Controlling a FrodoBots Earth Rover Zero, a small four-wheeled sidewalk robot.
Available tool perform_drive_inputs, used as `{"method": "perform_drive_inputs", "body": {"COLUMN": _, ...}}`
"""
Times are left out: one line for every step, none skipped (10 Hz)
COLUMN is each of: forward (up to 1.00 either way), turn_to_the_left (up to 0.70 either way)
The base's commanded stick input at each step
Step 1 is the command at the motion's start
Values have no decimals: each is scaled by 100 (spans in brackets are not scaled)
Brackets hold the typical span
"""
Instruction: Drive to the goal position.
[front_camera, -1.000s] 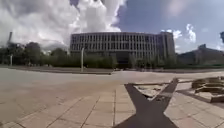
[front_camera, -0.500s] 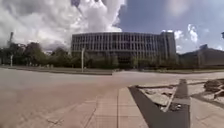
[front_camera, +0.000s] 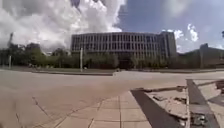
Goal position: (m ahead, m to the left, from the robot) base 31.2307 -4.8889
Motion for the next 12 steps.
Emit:
{"method": "perform_drive_inputs", "body": {"forward": 100, "turn_to_the_left": 0}}
{"method": "perform_drive_inputs", "body": {"forward": 100, "turn_to_the_left": 0}}
{"method": "perform_drive_inputs", "body": {"forward": 100, "turn_to_the_left": 0}}
{"method": "perform_drive_inputs", "body": {"forward": 100, "turn_to_the_left": 0}}
{"method": "perform_drive_inputs", "body": {"forward": 100, "turn_to_the_left": 0}}
{"method": "perform_drive_inputs", "body": {"forward": 100, "turn_to_the_left": 0}}
{"method": "perform_drive_inputs", "body": {"forward": 100, "turn_to_the_left": 0}}
{"method": "perform_drive_inputs", "body": {"forward": 100, "turn_to_the_left": 0}}
{"method": "perform_drive_inputs", "body": {"forward": 100, "turn_to_the_left": 0}}
{"method": "perform_drive_inputs", "body": {"forward": 100, "turn_to_the_left": 0}}
{"method": "perform_drive_inputs", "body": {"forward": 100, "turn_to_the_left": 0}}
{"method": "perform_drive_inputs", "body": {"forward": 100, "turn_to_the_left": 0}}
